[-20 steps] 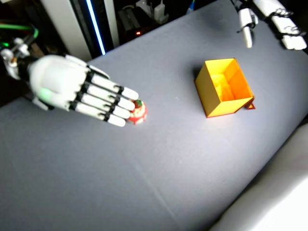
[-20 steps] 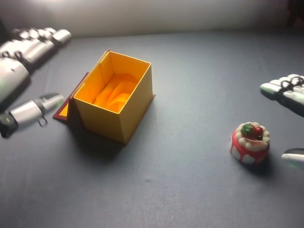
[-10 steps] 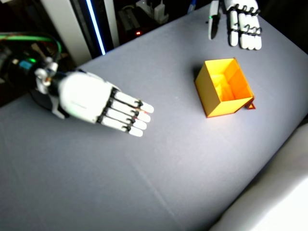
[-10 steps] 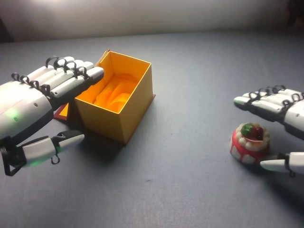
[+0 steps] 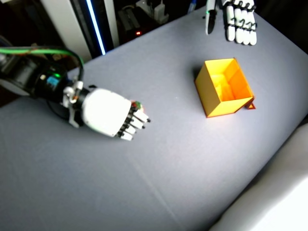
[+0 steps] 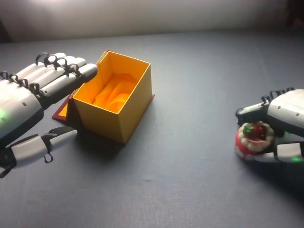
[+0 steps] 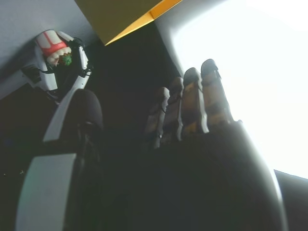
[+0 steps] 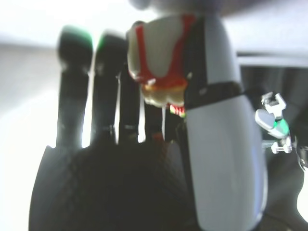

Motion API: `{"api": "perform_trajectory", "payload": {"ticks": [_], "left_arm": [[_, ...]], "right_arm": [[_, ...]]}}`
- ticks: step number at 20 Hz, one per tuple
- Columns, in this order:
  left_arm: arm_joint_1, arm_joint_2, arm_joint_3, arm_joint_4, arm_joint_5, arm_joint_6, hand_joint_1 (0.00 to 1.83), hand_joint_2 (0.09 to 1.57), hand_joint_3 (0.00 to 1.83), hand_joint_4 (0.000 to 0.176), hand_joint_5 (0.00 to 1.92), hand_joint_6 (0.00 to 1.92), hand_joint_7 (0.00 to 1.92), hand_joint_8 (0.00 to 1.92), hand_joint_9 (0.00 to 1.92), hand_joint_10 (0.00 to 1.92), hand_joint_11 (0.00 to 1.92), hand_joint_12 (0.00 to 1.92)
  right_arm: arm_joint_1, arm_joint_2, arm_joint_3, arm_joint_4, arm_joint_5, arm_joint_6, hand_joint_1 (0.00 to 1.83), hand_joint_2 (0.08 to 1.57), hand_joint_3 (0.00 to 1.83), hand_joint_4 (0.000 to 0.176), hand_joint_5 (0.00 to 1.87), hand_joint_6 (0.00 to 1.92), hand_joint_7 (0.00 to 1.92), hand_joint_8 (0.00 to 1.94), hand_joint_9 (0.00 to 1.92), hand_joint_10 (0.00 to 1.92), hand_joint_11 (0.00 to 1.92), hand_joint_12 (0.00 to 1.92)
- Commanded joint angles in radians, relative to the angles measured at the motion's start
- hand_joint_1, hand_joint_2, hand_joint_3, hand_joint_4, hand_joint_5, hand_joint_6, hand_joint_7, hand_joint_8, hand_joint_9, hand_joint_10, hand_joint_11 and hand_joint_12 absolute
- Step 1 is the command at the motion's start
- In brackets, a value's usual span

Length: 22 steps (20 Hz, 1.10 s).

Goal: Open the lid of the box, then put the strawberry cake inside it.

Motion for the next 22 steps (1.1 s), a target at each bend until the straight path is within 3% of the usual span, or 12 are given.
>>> {"api": "perform_trajectory", "payload": {"ticks": [1, 3, 6, 7, 9, 11, 12, 14, 17, 19, 20, 22], "left_arm": [[0.0, 0.011, -0.001, -0.004, -0.128, -0.001, 0.67, 1.4, 0.0, 0.055, 0.0, 0.0, 0.0, 0.0, 0.0, 0.0, 0.0, 0.0], [0.026, 0.018, -0.01, -0.026, -0.15, 0.002, 0.71, 1.4, 0.0, 0.047, 0.0, 0.0, 0.0, 0.0, 0.0, 0.0, 0.0, 0.0], [0.09, 0.026, -0.028, -0.087, -0.202, 0.013, 0.75, 1.41, 0.0, 0.032, 0.0, 0.0, 0.0, 0.0, 0.0, 0.0, 0.0, 0.0], [0.111, 0.026, -0.033, -0.107, -0.22, 0.014, 0.79, 1.4, 0.0, 0.029, 0.0, 0.0, 0.0, 0.0, 0.0, 0.0, 0.0, 0.0], [0.161, 0.026, -0.044, -0.154, -0.261, 0.016, 0.79, 1.4, 0.0, 0.029, 0.0, 0.0, 0.0, 0.0, 0.0, 0.0, 0.0, 0.0], [0.217, 0.021, -0.056, -0.211, -0.312, 0.017, 0.79, 1.38, 0.0, 0.036, 0.0, 0.0, 0.0, 0.0, 0.0, 0.0, 0.0, 0.0], [0.247, 0.015, -0.06, -0.238, -0.337, 0.017, 0.79, 1.38, 0.0, 0.036, 0.0, 0.0, 0.0, 0.0, 0.0, 0.0, 0.0, 0.0], [0.273, 0.011, -0.066, -0.261, -0.356, 0.016, 0.81, 1.38, 0.0, 0.015, 0.0, 0.0, 0.0, 0.0, 0.0, 0.0, 0.0, 0.0], [0.274, 0.001, -0.064, -0.269, -0.341, 0.016, 0.84, 1.36, 0.0, 0.027, 0.0, 0.0, 0.0, 0.0, 0.0, 0.0, 0.0, 0.0], [0.275, -0.008, -0.062, -0.279, -0.343, 0.016, 0.78, 1.38, 0.0, 0.033, 0.0, 0.0, 0.0, 0.0, 0.0, 0.0, 0.0, 0.0], [0.275, -0.012, -0.061, -0.281, -0.341, 0.016, 0.77, 1.38, 0.0, 0.028, 0.0, 0.0, 0.0, 0.0, 0.0, 0.0, 0.0, 0.0], [0.275, -0.022, -0.054, -0.283, -0.334, 0.013, 0.77, 1.38, 0.0, 0.016, 0.0, 0.0, 0.0, 0.0, 0.0, 0.0, 0.0, 0.0]], "right_arm": [[0.017, 0.011, -0.004, -0.004, 0.143, 0.015, 1.12, 1.25, 0.0, 0.0, 0.72, 1.32, 0.88, 1.81, 1.04, 1.91, 1.12, 1.92], [0.044, 0.025, -0.017, -0.04, 0.177, 0.028, 1.11, 1.24, 0.0, 0.0, 0.74, 1.34, 1.09, 1.94, 1.32, 1.92, 1.4, 1.92], [0.127, 0.026, -0.019, -0.118, 0.187, 0.039, 1.11, 1.23, 0.0, 0.0, 0.76, 1.32, 1.06, 1.94, 1.29, 1.92, 1.4, 1.92], [0.15, 0.026, -0.015, -0.132, 0.187, 0.039, 1.17, 1.28, 0.0, 0.0, 0.64, 1.27, 0.81, 1.71, 1.0, 1.78, 1.03, 1.91], [0.203, 0.002, 0.002, -0.159, 0.187, 0.039, 1.19, 1.29, 0.0, 0.0, 0.65, 1.2, 0.74, 1.72, 0.96, 1.85, 1.0, 1.92], [0.26, -0.039, 0.031, -0.176, 0.18, 0.039, 1.3, 1.26, 0.0, 0.0, 0.67, 1.27, 0.72, 1.48, 0.69, 1.67, 0.55, 1.82], [0.285, -0.056, 0.044, -0.184, 0.176, 0.039, 1.3, 1.26, 0.0, 0.0, 0.67, 1.27, 0.72, 1.48, 0.69, 1.67, 0.55, 1.82], [0.336, -0.095, 0.072, -0.198, 0.154, 0.039, 1.14, 1.27, 0.0, 0.01, 0.7, 1.43, 0.71, 1.41, 0.61, 1.17, 0.37, 1.73], [0.396, -0.135, 0.114, -0.208, 0.128, 0.039, 1.21, 1.22, 0.0, 0.0, 0.77, 1.12, 0.83, 1.47, 0.85, 1.48, 0.83, 1.82], [0.44, -0.186, 0.153, -0.228, 0.097, 0.039, 1.22, 1.23, 0.0, 0.0, 0.75, 1.25, 0.8, 1.42, 1.08, 1.74, 1.11, 1.92], [0.456, -0.202, 0.164, -0.24, 0.086, 0.039, 1.16, 1.2, 0.0, 0.0, 0.82, 1.21, 1.0, 1.67, 1.25, 1.87, 1.32, 1.92], [0.482, -0.246, 0.19, -0.257, 0.064, 0.039, 1.22, 1.21, 0.0, 0.0, 0.78, 1.26, 0.82, 1.36, 1.06, 1.85, 1.15, 1.92]]}}
